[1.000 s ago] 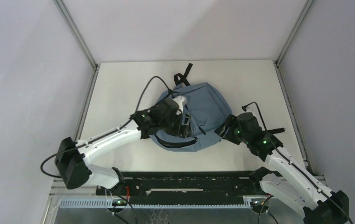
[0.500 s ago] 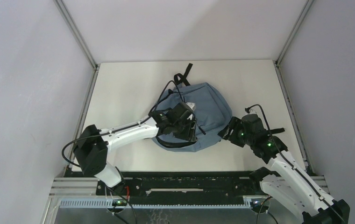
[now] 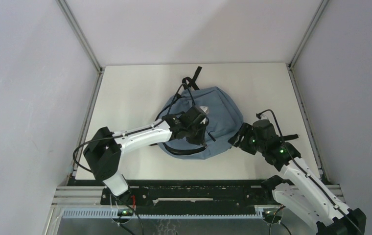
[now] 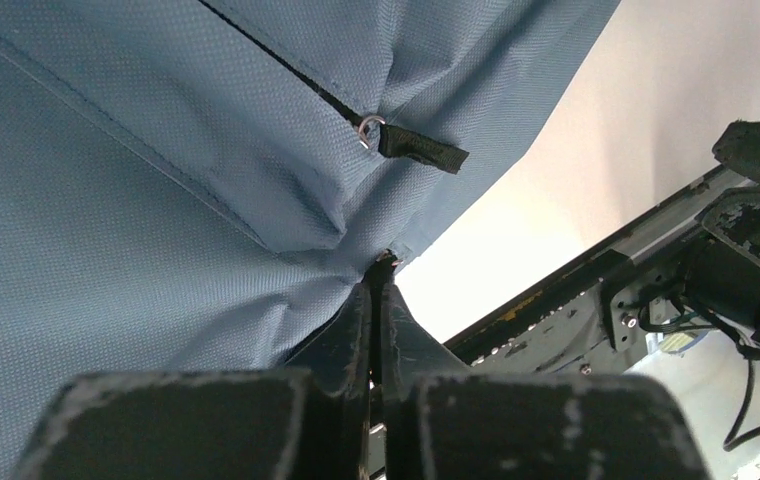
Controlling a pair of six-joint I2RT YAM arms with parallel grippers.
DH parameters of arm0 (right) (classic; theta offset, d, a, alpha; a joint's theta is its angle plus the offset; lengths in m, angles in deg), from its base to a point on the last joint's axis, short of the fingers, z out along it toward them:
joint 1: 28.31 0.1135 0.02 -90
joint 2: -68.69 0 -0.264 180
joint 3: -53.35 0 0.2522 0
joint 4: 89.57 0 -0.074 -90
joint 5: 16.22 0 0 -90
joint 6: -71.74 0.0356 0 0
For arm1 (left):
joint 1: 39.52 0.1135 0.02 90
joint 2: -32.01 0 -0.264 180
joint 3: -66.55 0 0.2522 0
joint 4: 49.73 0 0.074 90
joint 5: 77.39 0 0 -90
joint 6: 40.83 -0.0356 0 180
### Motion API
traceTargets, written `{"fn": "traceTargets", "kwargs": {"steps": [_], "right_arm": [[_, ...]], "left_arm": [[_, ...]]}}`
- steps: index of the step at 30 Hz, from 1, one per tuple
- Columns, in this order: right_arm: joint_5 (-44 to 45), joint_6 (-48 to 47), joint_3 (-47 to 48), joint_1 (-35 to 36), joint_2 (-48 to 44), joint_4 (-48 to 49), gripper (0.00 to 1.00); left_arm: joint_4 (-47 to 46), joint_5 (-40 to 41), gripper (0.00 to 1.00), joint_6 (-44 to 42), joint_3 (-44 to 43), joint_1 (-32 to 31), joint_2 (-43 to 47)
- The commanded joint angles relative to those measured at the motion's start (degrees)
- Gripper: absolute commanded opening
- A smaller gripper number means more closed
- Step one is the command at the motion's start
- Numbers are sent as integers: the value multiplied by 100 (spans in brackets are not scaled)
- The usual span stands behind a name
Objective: Pack the student bag
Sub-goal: Zip the student bag at the center of the board.
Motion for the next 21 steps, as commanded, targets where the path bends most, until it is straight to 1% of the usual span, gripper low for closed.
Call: {"fn": "traceTargets", "kwargs": {"steps": [1,3,7,10,12,14,17,21], "right_arm": [[-60,-70,-15,-20,-3,201,68],[-169,12,-16,-18,117,364,68],[-514,623,-86,32,542,973,67],[-572,1446,-176,206,922,1514,68],[-391,2047,-204,357,1158,1660,70],[-306,2455,-218,435,1382,1816,70],[-428,2817,-214,426,1688,2037,70],[-560,3079,-218,441,2028,2210,70]], "left_arm": [[-37,116,0,26,-330,-26,53],[-4,171,0,9,-223,-26,161],[-195,63,0,77,224,-17,524],[-437,-159,0,122,513,-17,764],[-511,-267,0,95,626,-18,863],[-556,-345,0,39,718,-22,935],[-647,-443,0,0,866,-25,1026],[-846,-597,0,-36,1073,-26,1162]]}}
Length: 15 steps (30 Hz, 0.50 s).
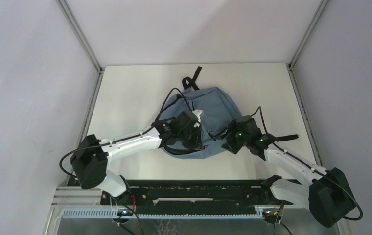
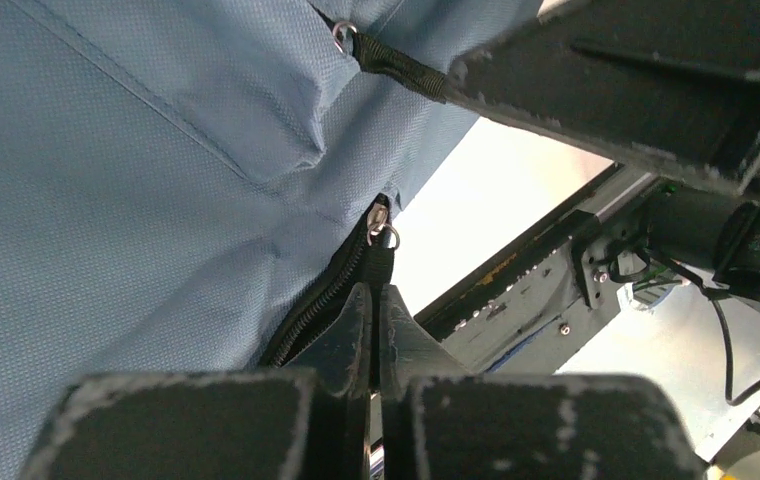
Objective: Pack the student bag
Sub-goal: Zip the student bag at the center of the board.
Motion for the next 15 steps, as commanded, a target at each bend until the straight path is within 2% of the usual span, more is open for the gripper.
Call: {"fn": "traceTargets", "kwargs": {"steps": [1,9,15], "right_arm": [[-173,690,4,38,288,609,70],[-160,1119,11,204,749,1044,61],[157,961,242,365,716,634,59]], "left_arm": [[-334,-286,0,-97,286,-19,357],[-302,-197,0,-108,289,-19,258],[-267,-203,0,-256,296,-19,312]]}}
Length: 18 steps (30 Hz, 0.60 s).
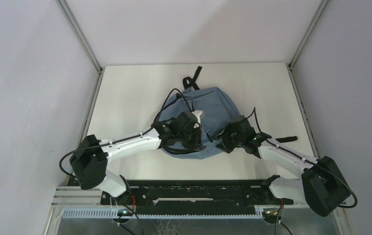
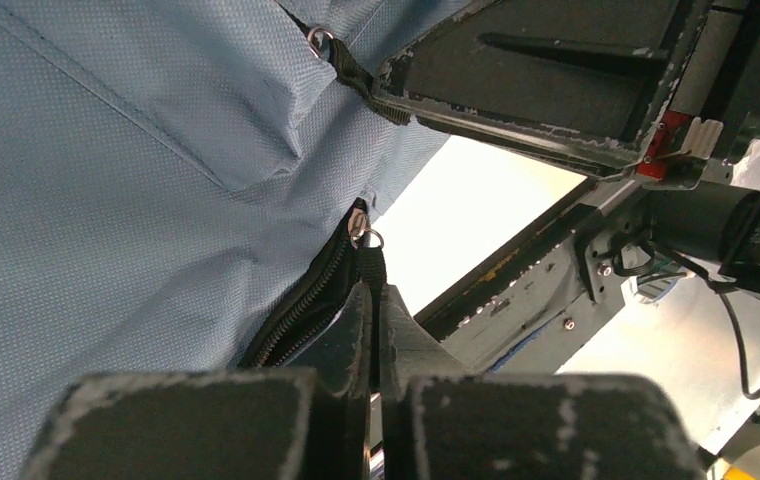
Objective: Pack the student bag
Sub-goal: Zip the student bag at the center of the board.
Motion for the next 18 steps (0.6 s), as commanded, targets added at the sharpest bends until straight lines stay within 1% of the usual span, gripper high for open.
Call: {"fn": "traceTargets", "kwargs": {"steps": [1,5,10,13,15,18], "right_arm": [[322,5,261,107,-80,-137,59],[749,-34,199,-111,-467,-647,59],[638,-405,106,-710,-833,-614,57],[612,-480,106,-903,-750,-607,56],[475,-512,106,-922,-618,-491,53],[392,-453,106,-894,-397,-438,53]], "left_arm": [[-90,-114,0,-205,90,-19,244],[-124,-118,0,-214,114,-28,285],[-150,-180,0,-251,105,-28,230],[-185,-204,0,-244,82,-28,192],[-211,-233,0,-243,67,-30,174],[-207,-253,0,-292,37,-36,150]]}}
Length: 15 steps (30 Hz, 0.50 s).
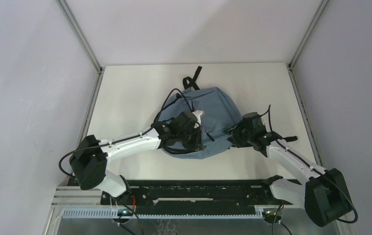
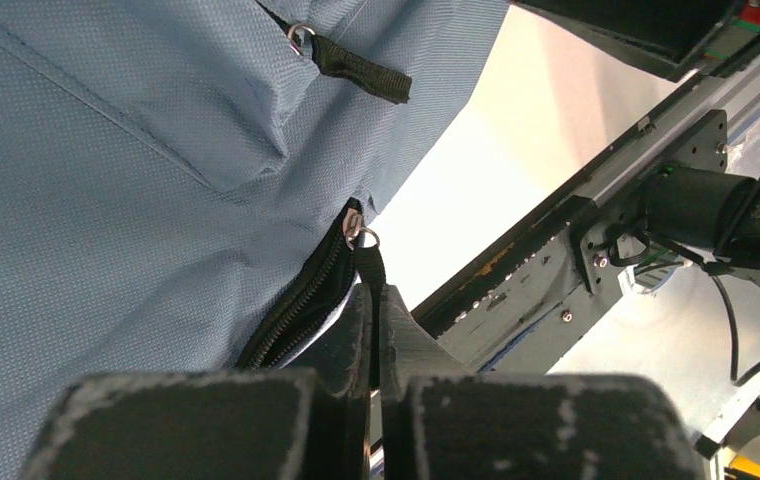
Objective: Pack the student bag
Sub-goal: Zip the student bag at the center of the board.
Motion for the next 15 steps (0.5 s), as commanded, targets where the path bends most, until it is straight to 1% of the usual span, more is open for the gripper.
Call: {"fn": "traceTargets", "kwargs": {"steps": [1,4,5,6,7,9,10,15], "right_arm": [[-113,-85,62,26,287,160,53],[-144,-63,62,27,508,335,52],[-148,-62,62,27,580,400,51],[-176,-73,62,27,640,469,47],[-207,-116,62,24,694,545,34],[-233,-254,62,-45,760,613,2],[-210,-319,62,-103,773,571,0],[254,-767,62,-545,585,152,0]], "left_arm": [[-171,-158,0,-204,33,-37,128],[-166,-166,0,-225,23,-37,123],[-157,-176,0,-230,14,-37,123],[-136,-181,0,-236,2,-37,123],[-109,-172,0,-252,-7,-37,125],[-56,-120,0,-293,-3,-37,188],[-37,-88,0,-316,15,-37,232],[144,114,0,-445,198,-37,505]]}}
